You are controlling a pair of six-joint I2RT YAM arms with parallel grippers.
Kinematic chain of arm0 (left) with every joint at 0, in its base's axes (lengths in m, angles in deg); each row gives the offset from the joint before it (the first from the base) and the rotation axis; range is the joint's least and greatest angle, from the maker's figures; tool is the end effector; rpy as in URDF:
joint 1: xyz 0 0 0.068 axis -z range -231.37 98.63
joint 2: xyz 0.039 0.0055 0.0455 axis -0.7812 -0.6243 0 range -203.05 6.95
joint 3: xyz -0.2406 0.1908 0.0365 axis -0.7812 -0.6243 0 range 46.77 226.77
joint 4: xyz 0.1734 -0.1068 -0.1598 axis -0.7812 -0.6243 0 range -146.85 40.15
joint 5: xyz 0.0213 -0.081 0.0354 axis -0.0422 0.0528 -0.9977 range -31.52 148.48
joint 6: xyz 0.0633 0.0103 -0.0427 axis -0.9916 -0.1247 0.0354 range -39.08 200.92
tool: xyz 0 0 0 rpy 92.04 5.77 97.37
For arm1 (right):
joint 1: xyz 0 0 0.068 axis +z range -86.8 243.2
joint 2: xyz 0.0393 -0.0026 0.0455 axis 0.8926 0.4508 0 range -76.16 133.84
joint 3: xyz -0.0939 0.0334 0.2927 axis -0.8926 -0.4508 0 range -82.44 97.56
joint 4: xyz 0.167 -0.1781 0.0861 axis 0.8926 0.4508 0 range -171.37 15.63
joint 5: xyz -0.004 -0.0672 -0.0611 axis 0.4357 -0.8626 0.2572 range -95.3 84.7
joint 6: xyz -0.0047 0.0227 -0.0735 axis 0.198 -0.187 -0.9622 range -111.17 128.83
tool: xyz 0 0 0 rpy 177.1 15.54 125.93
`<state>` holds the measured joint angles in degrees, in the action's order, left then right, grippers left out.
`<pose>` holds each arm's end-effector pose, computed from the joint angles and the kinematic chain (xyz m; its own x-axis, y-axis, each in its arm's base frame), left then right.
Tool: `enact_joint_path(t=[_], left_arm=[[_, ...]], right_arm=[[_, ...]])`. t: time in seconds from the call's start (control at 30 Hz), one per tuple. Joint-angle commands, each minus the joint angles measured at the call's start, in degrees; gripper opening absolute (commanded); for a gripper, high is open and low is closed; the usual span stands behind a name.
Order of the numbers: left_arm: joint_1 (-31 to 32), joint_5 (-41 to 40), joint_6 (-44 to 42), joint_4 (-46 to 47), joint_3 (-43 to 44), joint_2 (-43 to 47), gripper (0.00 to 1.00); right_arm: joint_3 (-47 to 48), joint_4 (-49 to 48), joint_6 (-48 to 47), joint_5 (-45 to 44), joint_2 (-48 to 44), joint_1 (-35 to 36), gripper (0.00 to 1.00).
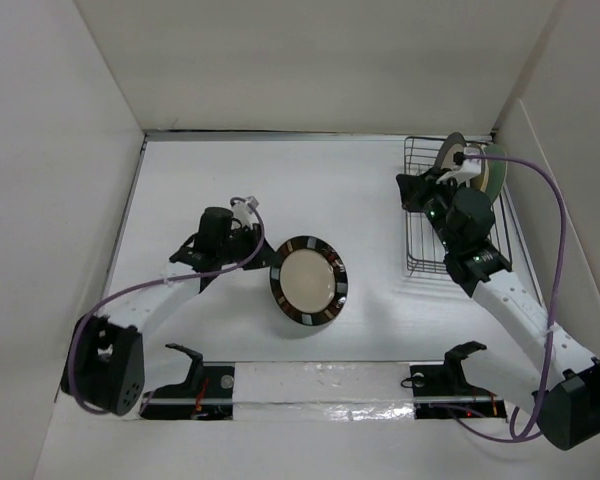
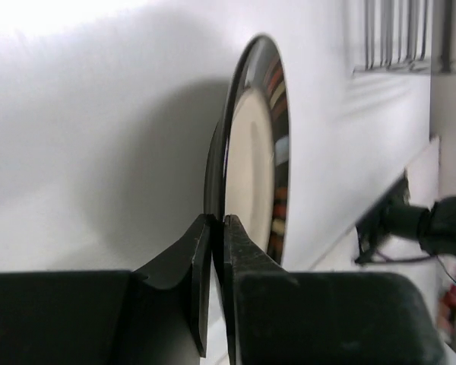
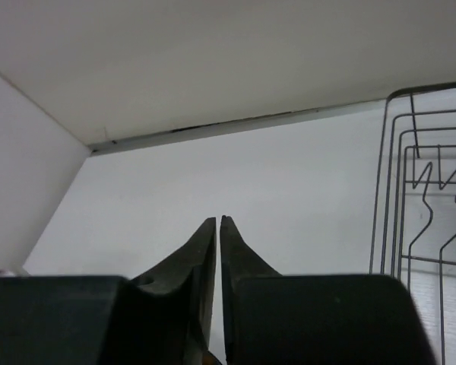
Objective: Load the plates into the dish rack
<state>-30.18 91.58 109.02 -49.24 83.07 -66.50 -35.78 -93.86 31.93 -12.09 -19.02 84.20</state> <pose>0.2360 -0.1300 0.2272 -0.8251 -0.1033 -0.5555 0.3665 0.6505 -0.6653 0.2311 0.0804 0.3864 -0.0662 0.3918 -0.9177 -0.2387 0.8868 0.3958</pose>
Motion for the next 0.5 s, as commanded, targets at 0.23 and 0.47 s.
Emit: enact_joint_path(t=[0.23,0.47], left_arm=[[-1.9,-8.7,0.3,8.5,9.2,19.0,0.0],[-3.1,-4.2,1.4,12.0,11.1,21.4,0.0]], right_arm=[[-2.9,-0.7,-1.3,20.3,1.5,3.3,0.89],[-9.2,-8.5,-0.6,31.6,4.2,3.3,1.0]])
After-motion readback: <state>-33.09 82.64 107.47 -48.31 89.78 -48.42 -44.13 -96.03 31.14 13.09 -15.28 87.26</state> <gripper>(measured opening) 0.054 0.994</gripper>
